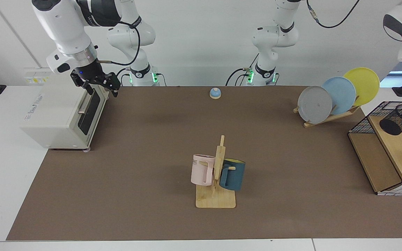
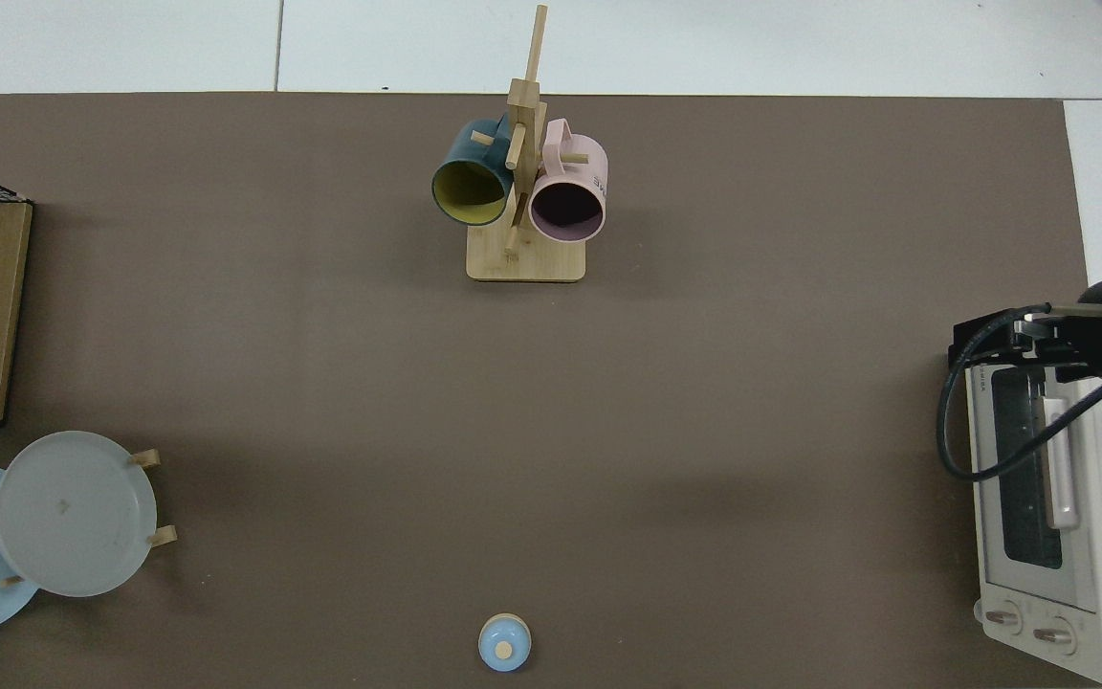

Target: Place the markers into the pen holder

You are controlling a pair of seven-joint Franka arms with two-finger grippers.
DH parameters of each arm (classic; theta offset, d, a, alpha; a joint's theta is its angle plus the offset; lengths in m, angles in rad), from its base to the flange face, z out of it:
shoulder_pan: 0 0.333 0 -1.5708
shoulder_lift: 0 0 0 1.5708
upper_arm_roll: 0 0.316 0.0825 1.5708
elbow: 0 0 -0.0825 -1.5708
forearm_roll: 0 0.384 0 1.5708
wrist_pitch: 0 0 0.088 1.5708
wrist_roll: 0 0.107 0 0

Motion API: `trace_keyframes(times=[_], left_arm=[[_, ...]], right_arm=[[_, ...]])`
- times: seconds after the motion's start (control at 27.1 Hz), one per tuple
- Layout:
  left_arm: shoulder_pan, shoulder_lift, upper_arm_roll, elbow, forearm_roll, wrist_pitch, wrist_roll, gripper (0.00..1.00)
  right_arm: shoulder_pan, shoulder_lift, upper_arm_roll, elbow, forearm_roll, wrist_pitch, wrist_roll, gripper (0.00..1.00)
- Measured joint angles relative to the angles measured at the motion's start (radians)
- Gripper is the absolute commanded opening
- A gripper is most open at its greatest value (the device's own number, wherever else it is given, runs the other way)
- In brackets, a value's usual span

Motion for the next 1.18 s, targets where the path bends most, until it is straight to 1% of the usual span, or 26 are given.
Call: trace_keyframes(times=[0.22, 0.26, 0.3, 0.33, 0.37, 0.55, 0.92, 1.03, 1.18], left_arm=[[0.001, 0.05, 0.001, 0.013, 0.021, -0.008, 0.009, 0.0], [0.001, 0.059, 0.001, 0.014, 0.024, -0.01, 0.008, 0.05], [0.002, 0.067, 0.001, 0.016, 0.027, -0.014, 0.008, 0.22], [0.002, 0.074, 0.001, 0.017, 0.032, -0.018, 0.007, 0.66], [0.002, 0.08, 0.001, 0.019, 0.04, -0.022, 0.006, 1.0], [0.002, 0.096, 0.0, 0.028, 0.072, -0.058, -0.008, 1.0], [-0.021, 0.096, -0.016, 0.041, 0.079, -0.132, -0.026, 1.0], [-0.032, 0.096, -0.036, 0.044, 0.059, -0.149, -0.047, 1.0], [-0.042, 0.096, -0.08, 0.049, -0.013, -0.23, -0.099, 1.0]], right_arm=[[0.0, 0.002, -0.001, 0.0, 0.0, 0.0, 0.0, 1.0], [0.0, 0.002, -0.001, 0.0, 0.0, 0.0, 0.0, 1.0], [0.0, 0.002, -0.002, 0.0, 0.0, 0.0, 0.0, 1.0], [0.0, 0.002, -0.002, 0.0, 0.0, 0.0, 0.0, 1.0], [0.0, 0.002, -0.003, 0.0, 0.0, 0.0, 0.0, 1.0], [-0.005, 0.002, -0.006, 0.0, 0.0, 0.0, 0.0, 1.0], [-0.015, 0.002, -0.006, 0.0, 0.0, 0.0, 0.0, 1.0], [-0.015, 0.002, -0.006, 0.001, 0.0, 0.001, 0.0, 1.0], [-0.015, 0.002, -0.006, 0.001, 0.0, 0.001, 0.0, 1.0]])
